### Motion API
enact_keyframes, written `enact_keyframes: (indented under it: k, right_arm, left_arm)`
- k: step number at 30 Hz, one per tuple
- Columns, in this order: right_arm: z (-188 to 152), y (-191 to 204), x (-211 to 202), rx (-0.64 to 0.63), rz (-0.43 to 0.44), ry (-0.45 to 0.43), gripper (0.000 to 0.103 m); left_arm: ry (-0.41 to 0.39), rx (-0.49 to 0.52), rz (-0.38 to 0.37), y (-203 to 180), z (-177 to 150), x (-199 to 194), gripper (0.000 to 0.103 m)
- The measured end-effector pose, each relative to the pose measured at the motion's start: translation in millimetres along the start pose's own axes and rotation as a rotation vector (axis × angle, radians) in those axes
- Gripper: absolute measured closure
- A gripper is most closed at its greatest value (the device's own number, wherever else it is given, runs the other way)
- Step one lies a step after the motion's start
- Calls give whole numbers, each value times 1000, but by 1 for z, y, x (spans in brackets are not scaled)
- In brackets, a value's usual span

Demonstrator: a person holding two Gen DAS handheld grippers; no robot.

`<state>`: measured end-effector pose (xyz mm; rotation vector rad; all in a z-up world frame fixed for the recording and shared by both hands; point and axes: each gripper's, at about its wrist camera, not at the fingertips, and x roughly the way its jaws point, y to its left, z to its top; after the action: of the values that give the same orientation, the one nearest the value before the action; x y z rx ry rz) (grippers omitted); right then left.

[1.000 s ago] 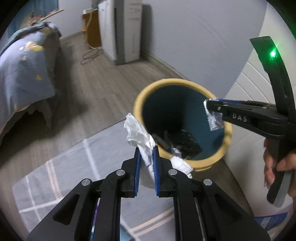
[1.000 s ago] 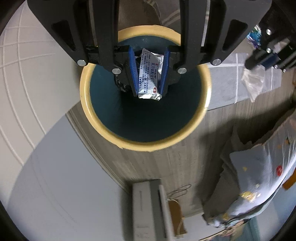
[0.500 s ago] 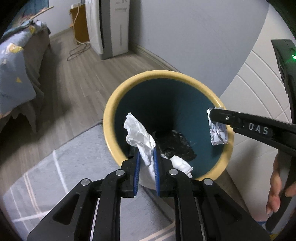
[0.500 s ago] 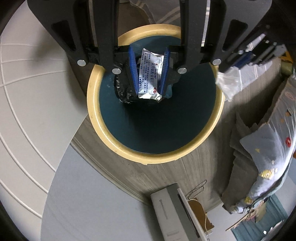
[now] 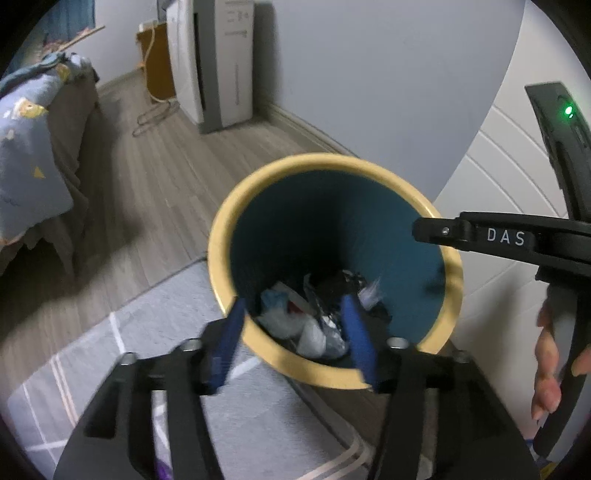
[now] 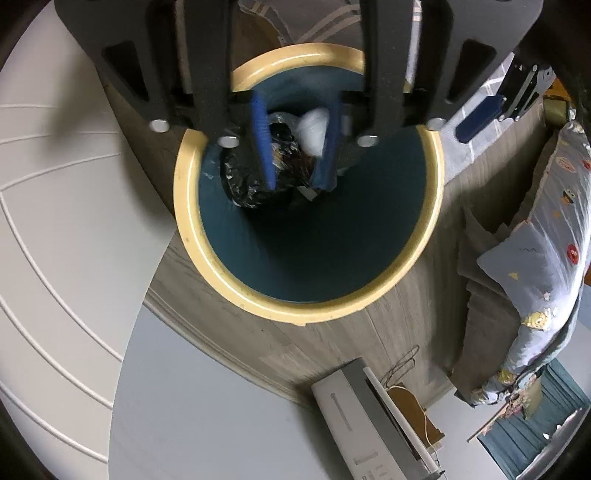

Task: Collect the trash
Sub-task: 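Move both tools back over the remaining trash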

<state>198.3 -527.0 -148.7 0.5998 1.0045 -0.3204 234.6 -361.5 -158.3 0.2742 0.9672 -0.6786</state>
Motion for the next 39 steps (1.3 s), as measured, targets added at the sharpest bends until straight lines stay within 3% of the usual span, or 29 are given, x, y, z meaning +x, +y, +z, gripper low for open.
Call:
enact_keyframes:
  k: [1,2,4,7,17,23,28,32,39]
  right_arm:
    - [0,0,-1,7,-1,-6,25]
    - [1,1,-3,16,-7,-19,18]
    - [3,2,-6,18,-11,-29,15]
    - [3,7,-12,21,-12,-49,8]
    - [-8,71,-48,-116,16,-83,6]
    - [-37,139,-80,-269,60,-102,5]
    - [-71,183,-96,-332,127,-64,5]
    - [-101,200,-99,-337,180,-12,6]
    - [-149,218,-66,-407,94,100,6]
  left_arm:
    - [-12,-7,9,3,-1,-5,32]
    - [-19,-14,24,7,-2,-8,28]
    - [-34,-39,71,16,-7,-17,14]
    - [-44,-92,138,33,-17,-32,9]
    - [-75,-193,286,97,-72,-131,8]
    - [-97,-265,387,143,-119,-206,7]
    - [-98,-326,434,172,-162,-250,6]
    - [-88,-376,459,196,-198,-264,6]
    - [-24,-555,451,240,-238,-250,6]
